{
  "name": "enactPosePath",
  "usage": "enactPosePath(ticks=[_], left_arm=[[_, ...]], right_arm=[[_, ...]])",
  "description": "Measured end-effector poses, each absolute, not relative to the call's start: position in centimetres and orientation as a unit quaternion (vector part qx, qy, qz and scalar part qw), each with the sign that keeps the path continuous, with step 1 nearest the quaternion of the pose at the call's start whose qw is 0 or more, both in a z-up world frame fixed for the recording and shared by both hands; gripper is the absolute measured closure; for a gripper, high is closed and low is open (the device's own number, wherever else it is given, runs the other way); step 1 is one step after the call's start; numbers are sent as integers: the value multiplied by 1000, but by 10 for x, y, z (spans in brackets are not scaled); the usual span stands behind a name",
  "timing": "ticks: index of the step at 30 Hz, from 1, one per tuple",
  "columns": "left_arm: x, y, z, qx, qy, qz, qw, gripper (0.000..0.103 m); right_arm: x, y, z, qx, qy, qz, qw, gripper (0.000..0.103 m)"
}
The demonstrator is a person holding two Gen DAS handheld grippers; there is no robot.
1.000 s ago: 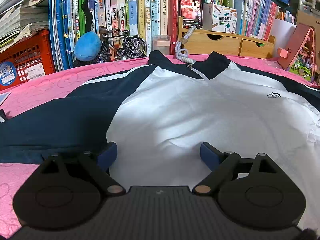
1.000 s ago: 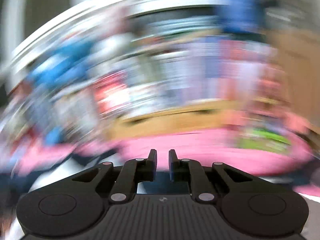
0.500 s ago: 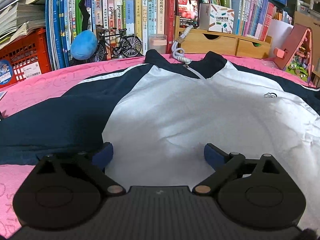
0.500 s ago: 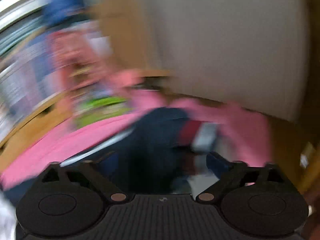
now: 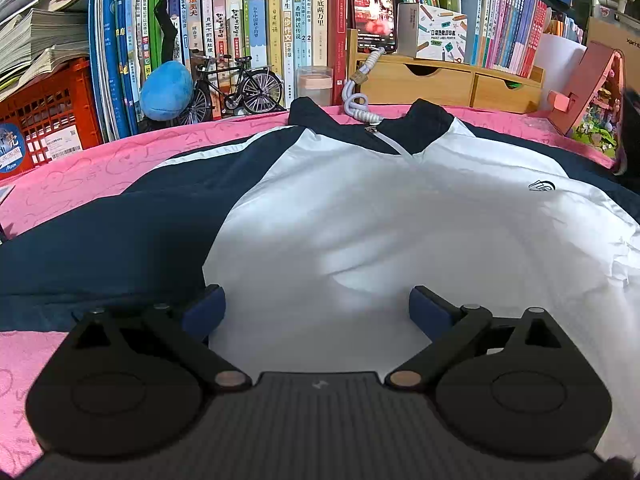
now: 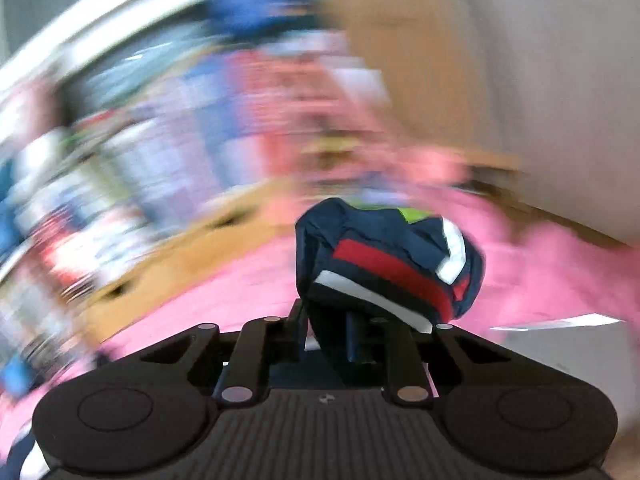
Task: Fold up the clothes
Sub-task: 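Grasp the striped navy cuff with the right gripper and lift it, then lay the striped sleeve across the white front with the right gripper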
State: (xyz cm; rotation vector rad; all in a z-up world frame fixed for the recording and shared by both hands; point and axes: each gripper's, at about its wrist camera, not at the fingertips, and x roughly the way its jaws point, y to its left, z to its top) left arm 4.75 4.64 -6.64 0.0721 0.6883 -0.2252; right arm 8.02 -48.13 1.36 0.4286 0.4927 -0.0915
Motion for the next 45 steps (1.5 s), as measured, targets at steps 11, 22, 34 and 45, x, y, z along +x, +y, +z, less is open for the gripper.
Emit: enactPosePath(ticks=[11,22,34,45], left_arm=[[47,47,-65,30,336,-112,935,3],[48,47,-65,28,336,-112,935,2],[47,47,-65,26,336,-112,935,2],[47,47,-64,25,336,-112,935,2]], right_arm=[[83,-200,-11,-58,318,266,908,31],[67,-170,-29,-170,307,227,908,18],[75,-150,-28,-247,271,205,907,12],[148,-160,-51,-108,362,206,903,65]])
